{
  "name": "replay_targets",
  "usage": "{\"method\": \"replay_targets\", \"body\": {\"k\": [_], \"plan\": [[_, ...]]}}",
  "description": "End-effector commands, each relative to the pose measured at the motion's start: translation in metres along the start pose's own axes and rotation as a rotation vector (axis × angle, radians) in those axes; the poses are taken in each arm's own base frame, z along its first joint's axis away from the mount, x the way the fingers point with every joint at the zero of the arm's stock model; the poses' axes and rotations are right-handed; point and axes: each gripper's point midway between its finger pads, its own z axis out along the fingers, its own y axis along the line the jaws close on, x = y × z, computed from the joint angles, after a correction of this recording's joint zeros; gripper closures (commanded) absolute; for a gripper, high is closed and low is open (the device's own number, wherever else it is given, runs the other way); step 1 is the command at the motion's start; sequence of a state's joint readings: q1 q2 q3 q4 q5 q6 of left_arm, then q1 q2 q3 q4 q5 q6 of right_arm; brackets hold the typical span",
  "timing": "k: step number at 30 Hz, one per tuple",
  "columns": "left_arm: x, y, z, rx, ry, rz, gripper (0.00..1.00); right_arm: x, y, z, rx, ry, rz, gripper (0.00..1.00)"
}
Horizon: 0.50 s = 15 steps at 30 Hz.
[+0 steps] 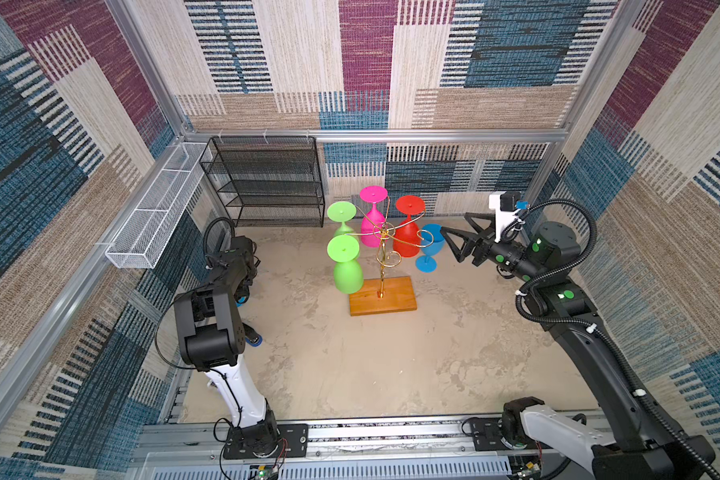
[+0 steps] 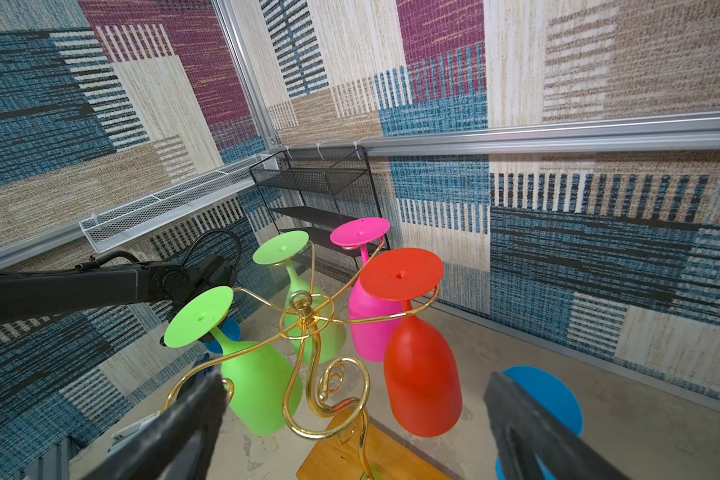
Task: Take the wine glass off the wine glass rack
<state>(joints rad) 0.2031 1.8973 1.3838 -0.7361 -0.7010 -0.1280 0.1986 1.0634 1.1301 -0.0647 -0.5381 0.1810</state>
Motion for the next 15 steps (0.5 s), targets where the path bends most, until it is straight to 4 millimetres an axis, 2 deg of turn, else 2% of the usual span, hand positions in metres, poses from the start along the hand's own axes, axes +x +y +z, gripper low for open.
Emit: {"method": "replay_targets", "body": {"k": [1,6,15], "plan": [[-0.001,-0.002,0.000,0.022,0.005,-0.029,0.88,-0.007,0.001,0.000,-0.005,-0.031,-0.025,0.01],[-0.001,0.000,-0.007,0.049,-0.003,-0.039,1.00,-0.007,0.001,0.000,-0.008,-0.030,-0.024,0.01],[0.003,0.013,-0.032,0.095,-0.017,-0.032,1.00,-0.007,0.002,0.001,-0.016,-0.030,-0.023,0.01]]}}
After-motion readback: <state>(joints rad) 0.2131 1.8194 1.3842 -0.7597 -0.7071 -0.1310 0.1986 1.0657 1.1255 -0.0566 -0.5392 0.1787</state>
